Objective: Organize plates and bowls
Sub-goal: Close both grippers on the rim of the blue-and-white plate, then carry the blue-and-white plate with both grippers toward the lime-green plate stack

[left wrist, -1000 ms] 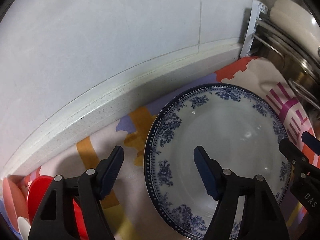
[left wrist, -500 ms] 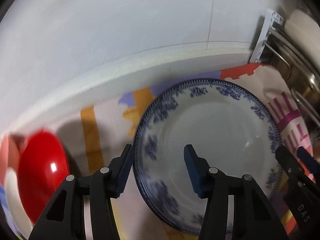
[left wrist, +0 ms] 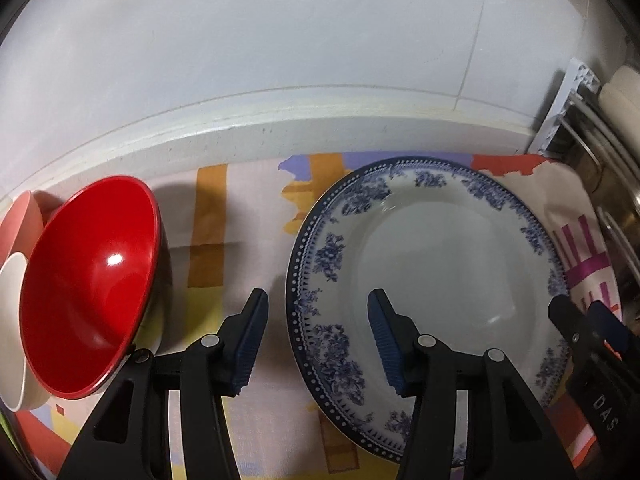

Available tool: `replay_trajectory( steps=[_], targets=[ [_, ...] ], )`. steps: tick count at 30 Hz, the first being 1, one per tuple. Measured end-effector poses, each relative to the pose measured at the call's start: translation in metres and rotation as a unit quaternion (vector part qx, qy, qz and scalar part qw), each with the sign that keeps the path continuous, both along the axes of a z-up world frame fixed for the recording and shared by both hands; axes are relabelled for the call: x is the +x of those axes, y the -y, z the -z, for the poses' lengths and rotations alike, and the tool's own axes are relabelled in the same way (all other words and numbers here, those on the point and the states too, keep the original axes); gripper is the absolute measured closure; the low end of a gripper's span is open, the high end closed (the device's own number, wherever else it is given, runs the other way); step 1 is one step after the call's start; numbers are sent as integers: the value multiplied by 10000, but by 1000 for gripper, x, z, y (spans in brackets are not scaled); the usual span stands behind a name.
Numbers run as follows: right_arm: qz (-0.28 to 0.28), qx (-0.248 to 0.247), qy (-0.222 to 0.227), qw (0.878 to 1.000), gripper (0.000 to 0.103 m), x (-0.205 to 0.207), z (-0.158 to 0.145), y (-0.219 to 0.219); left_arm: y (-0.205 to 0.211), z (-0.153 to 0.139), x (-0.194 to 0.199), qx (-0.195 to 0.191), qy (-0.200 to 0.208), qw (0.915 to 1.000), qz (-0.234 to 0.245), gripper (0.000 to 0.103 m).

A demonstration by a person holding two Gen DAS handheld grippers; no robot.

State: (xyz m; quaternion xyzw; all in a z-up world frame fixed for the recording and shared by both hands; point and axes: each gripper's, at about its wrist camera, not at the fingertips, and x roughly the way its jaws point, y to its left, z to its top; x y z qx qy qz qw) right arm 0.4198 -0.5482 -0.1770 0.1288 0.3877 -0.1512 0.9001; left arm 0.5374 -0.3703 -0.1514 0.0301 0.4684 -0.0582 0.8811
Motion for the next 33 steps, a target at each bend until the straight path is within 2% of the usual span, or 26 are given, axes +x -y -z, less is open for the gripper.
replay_trajectory(
  steps=[6, 9, 13, 15, 23, 27, 33],
  targets=[
    [-65, 130, -135, 9998, 42, 17, 13, 8, 3, 8, 8, -110, -95, 9999, -93, 51],
    [-136, 179, -202, 9995, 48, 26, 18, 12, 3, 7, 12, -142, -128, 9998, -68, 56],
    [-258, 114, -273, 9992, 58, 36, 21, 11, 5, 6, 14, -142, -114, 9998, 18, 63],
    [-271, 103, -297, 9991, 65, 41, 22, 12, 6, 6, 14, -113, -110, 9999, 58, 63],
    [-316, -28, -398, 9987, 66, 48, 21, 11, 0, 4, 15, -205, -111, 9997, 96, 67],
    [-285, -133, -366, 9988, 66, 40, 17, 6, -8, 1, 9, -281, -99, 9995, 124, 67],
    [-217, -146, -217, 9994, 66, 18, 6, -2, -11, -10, -11, -148, 98, 9994, 286, 67]
  ],
)
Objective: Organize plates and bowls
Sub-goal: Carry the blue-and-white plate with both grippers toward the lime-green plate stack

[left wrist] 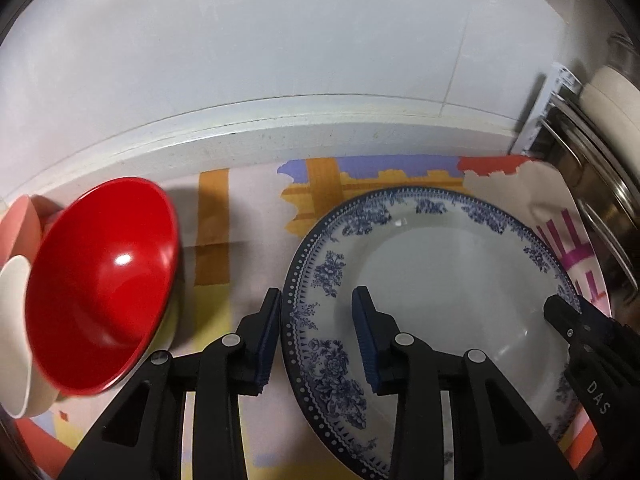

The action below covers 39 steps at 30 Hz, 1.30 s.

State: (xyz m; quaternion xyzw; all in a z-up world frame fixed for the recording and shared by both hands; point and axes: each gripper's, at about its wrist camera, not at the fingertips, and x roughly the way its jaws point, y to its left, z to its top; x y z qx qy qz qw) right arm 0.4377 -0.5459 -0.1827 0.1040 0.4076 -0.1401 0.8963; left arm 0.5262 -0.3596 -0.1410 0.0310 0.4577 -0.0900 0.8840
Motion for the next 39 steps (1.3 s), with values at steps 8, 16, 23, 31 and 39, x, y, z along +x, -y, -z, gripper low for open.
replay_trajectory(
  steps=[8, 16, 23, 31, 39],
  targets=[
    [68, 46, -131, 9999, 66, -39, 0, -18, -18, 6, -38, 40, -241, 9996, 146, 67],
    [-14, 46, -470, 9989, 66, -64, 9, -34, -19, 15, -56, 168, -344, 9987, 337, 68],
    [-17, 128, -517, 9986, 65, -65, 13, -32, -19, 16, -57, 207, -276, 9981, 512, 67],
    [-51, 27, -531, 9986, 64, -51, 11, -28, -15, 17, -48, 103, -310, 9977, 594, 62],
    [-95, 107, -473, 9988, 64, -39, 13, -18, -12, 18, -42, 55, -265, 9980, 570, 62]
  ],
)
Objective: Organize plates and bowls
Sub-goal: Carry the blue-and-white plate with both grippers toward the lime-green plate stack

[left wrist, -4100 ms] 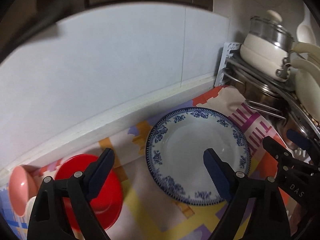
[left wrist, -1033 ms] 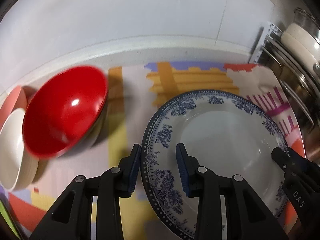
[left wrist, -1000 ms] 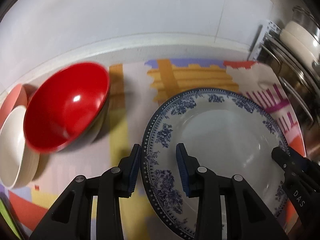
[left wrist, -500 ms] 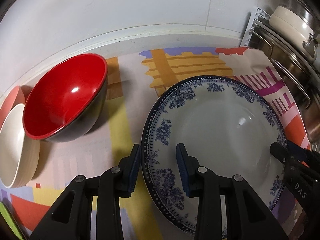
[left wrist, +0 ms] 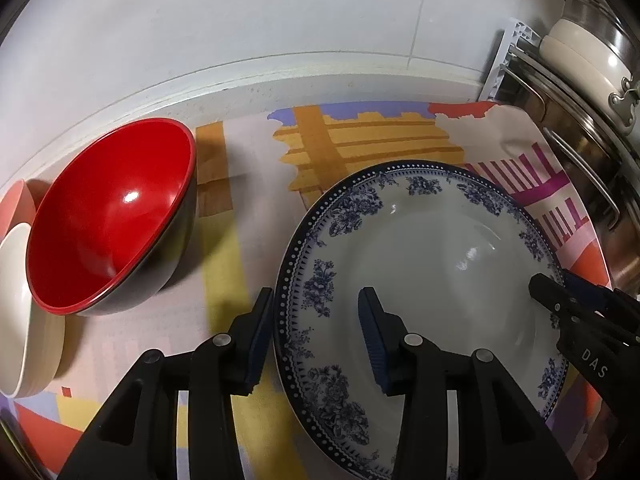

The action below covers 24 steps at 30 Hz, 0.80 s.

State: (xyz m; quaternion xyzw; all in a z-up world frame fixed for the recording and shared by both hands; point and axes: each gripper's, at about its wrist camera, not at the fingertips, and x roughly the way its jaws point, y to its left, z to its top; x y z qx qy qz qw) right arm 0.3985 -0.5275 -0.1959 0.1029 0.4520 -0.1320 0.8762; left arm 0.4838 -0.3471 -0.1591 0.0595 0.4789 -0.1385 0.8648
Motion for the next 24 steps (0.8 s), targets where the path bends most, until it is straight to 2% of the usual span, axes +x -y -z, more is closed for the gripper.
replay_trajectory(
  steps=[2, 10, 19, 24],
  targets=[
    [-15, -32, 12, 10000, 64, -1, 0, 0, -2, 0, 0, -3, 31, 10000, -58, 67],
    [17, -200, 112, 9997, 65, -9, -4, -10, -14, -8, -10, -83, 25, 9999, -100, 67],
    [57, -264, 348, 9990, 65, -47, -29, -39, -45, -34, -47, -105, 354, 9992, -129, 68],
    [57, -184, 387, 9991, 65, -68, -40, -58, -70, -47, -66, -209, 348, 9989, -236, 68]
  ],
)
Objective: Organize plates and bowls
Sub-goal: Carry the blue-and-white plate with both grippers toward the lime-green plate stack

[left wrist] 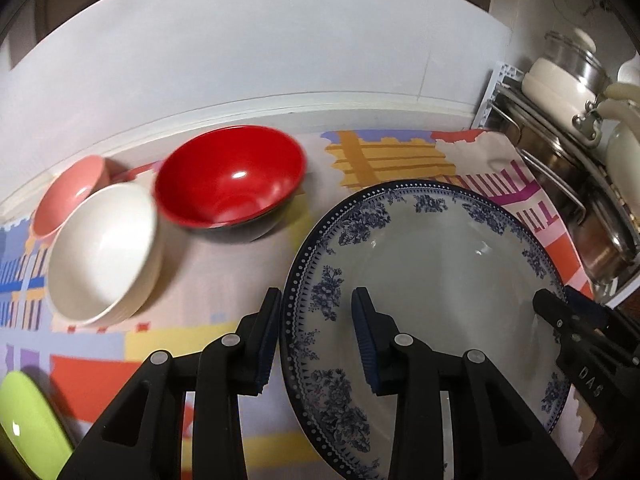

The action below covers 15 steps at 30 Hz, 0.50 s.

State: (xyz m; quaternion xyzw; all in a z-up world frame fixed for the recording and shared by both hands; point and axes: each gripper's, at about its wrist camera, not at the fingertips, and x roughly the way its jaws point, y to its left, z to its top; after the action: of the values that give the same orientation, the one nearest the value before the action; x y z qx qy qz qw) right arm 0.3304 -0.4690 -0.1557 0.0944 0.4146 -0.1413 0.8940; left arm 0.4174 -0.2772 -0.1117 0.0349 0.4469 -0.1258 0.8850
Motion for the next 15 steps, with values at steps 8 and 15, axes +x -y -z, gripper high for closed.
replay_trajectory(
  steps=[8, 15],
  targets=[
    [-114, -174, 125, 9997, 65, -32, -22, -46, -49, -21, -32, -125, 37, 9997, -193, 68],
    [-341, -383, 217, 9984, 65, -44, -38, -94, -101, -33, -52, -191, 92, 9990, -387, 68]
  ],
)
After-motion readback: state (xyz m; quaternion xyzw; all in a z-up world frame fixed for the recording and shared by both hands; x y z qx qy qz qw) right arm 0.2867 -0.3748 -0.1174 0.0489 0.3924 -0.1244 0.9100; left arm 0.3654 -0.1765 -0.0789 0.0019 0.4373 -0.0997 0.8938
